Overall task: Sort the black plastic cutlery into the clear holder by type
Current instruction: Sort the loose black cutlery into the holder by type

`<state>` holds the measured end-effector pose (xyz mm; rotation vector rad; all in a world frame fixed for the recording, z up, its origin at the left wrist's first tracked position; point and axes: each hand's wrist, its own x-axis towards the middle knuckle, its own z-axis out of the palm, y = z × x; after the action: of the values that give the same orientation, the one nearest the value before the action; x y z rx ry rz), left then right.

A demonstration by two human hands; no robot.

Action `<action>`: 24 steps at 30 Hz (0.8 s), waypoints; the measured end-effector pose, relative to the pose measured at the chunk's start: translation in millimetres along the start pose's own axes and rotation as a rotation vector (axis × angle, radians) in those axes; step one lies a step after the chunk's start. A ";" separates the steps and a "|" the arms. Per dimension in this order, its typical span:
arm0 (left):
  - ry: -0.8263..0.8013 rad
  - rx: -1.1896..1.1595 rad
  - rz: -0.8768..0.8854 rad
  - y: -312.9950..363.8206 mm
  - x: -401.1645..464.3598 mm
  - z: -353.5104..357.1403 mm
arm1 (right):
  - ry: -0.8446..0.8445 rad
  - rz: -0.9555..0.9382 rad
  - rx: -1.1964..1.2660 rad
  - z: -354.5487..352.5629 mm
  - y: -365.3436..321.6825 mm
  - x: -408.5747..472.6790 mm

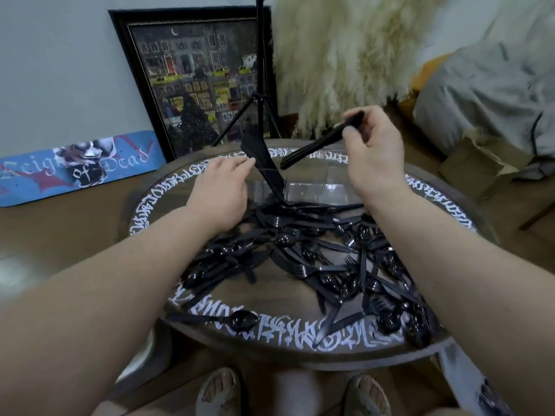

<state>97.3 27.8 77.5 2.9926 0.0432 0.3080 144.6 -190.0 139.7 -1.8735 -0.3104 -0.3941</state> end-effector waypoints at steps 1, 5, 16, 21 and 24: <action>-0.019 0.020 0.011 -3.5 7.4 2.5 | -0.006 -0.046 -0.058 4.6 -0.2 10.1; -0.084 0.031 0.031 -12.5 27.0 14.1 | -0.172 -0.174 -0.235 32.1 1.1 39.5; -0.093 -0.022 0.125 -39.4 40.0 34.7 | -0.725 -0.238 -0.525 111.2 25.1 68.8; -0.074 -0.063 0.136 -45.4 35.2 39.3 | -0.580 -0.169 -0.608 129.9 46.1 60.4; -0.069 -0.072 0.130 -47.1 31.7 42.5 | -0.547 -0.197 -0.655 127.2 49.8 57.1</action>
<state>136.3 70.3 36.3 2.9369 -0.1663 0.2139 231.4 -84.8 82.1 -2.5951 -0.8133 -0.1019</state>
